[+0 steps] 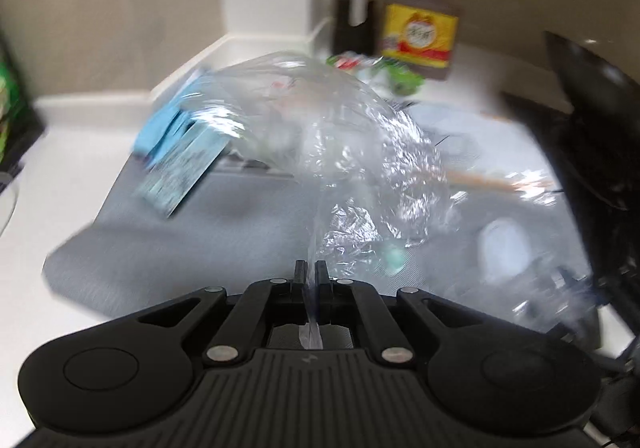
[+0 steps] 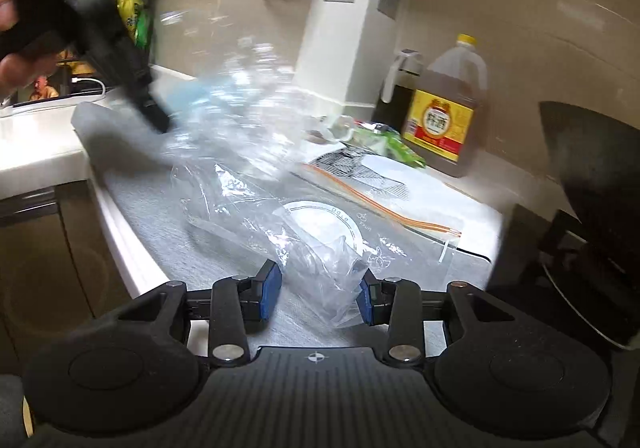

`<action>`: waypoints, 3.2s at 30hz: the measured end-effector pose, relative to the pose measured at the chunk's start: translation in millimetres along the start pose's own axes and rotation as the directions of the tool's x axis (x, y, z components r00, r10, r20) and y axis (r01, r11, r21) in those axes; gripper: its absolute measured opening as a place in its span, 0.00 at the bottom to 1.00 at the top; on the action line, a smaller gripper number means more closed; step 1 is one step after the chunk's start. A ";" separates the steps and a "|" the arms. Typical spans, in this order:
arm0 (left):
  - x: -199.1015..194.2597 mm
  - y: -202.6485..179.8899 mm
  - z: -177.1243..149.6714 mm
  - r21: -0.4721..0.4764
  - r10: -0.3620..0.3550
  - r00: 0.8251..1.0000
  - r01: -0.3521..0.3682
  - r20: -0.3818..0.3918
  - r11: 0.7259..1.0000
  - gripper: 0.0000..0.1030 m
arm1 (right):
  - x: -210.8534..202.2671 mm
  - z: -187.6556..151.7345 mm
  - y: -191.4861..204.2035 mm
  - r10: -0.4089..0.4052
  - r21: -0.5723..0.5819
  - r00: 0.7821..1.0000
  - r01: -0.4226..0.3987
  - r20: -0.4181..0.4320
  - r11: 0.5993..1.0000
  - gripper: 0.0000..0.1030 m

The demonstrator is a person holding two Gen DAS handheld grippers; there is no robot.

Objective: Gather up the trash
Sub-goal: 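Grasp another clear plastic bag with the left gripper while the right gripper holds its bag, then carry both plastic bags off the counter down toward the trash bin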

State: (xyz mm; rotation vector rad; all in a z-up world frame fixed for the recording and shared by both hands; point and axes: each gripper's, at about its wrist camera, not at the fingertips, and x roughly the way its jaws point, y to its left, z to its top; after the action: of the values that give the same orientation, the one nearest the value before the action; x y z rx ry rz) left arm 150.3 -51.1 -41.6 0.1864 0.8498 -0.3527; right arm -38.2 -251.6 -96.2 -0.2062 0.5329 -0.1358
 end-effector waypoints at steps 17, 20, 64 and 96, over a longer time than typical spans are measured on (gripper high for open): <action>-60.5 17.9 -17.4 -0.020 0.090 0.970 -0.088 0.227 0.996 0.86 | 0.2 4.9 -3.9 0.004 0.039 1.000 -0.003 -0.019 0.999 0.51; -60.5 8.6 -9.4 0.009 0.073 0.964 -0.078 0.255 0.997 0.97 | 0.7 6.2 -6.4 0.020 0.055 1.000 -0.019 -0.013 0.998 0.64; -130.2 25.7 -85.2 -0.167 0.061 0.977 -0.026 0.204 0.986 0.05 | -56.2 32.8 3.6 -0.043 0.052 0.988 0.035 0.150 0.998 0.35; -177.0 31.2 -262.9 -0.330 0.166 0.982 -0.129 0.086 0.935 0.05 | -144.3 0.8 143.4 0.443 -0.082 0.897 -0.441 0.003 0.894 0.35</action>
State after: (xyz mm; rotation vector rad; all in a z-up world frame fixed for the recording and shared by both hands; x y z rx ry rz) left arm -129.2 97.1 -76.8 -0.0753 0.7646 -0.0781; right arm -150.2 -86.1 -57.8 -0.1590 0.5516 0.3334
